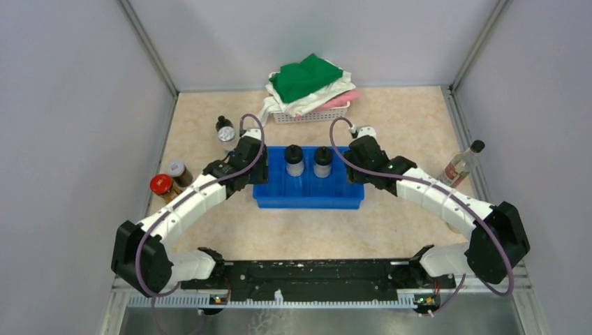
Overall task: Organize the condiment bottles
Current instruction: Move the storage box to the center of the board.
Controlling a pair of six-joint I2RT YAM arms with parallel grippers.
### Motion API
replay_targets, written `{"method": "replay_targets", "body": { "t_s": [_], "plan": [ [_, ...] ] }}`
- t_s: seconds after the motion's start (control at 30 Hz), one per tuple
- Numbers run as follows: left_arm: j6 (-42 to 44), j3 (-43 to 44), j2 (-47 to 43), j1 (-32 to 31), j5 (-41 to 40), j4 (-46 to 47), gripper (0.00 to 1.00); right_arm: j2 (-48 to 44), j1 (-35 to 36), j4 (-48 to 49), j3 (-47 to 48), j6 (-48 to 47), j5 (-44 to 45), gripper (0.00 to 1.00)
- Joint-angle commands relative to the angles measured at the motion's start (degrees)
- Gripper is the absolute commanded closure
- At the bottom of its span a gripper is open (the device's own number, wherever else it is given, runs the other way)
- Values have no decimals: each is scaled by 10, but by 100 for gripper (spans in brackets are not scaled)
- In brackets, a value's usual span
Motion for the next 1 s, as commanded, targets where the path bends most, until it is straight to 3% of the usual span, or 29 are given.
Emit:
{"method": "replay_targets", "body": {
  "t_s": [0.0, 0.47, 0.5, 0.57, 0.63, 0.83, 0.97],
  "plan": [
    [-22, -8, 17, -2, -8, 5, 41, 10, -5, 35, -11, 12, -9, 40],
    [-34, -31, 71, -2, -1, 44, 41, 51, -10, 90, -61, 29, -13, 44],
    [-34, -33, 74, -2, -1, 48, 44, 55, -12, 93, -63, 30, -13, 47],
    [-34, -34, 84, -2, -3, 55, 65, 62, -12, 99, -65, 31, -14, 55],
    [-33, -31, 98, -2, -5, 58, 76, 70, -13, 103, -65, 32, -14, 61],
    [-26, -20, 128, -3, -9, 77, 79, 89, -19, 111, -56, 29, -12, 83],
    [-19, -1, 150, -2, -7, 86, 79, 104, -29, 115, -43, 22, -13, 85]
  ]
}}
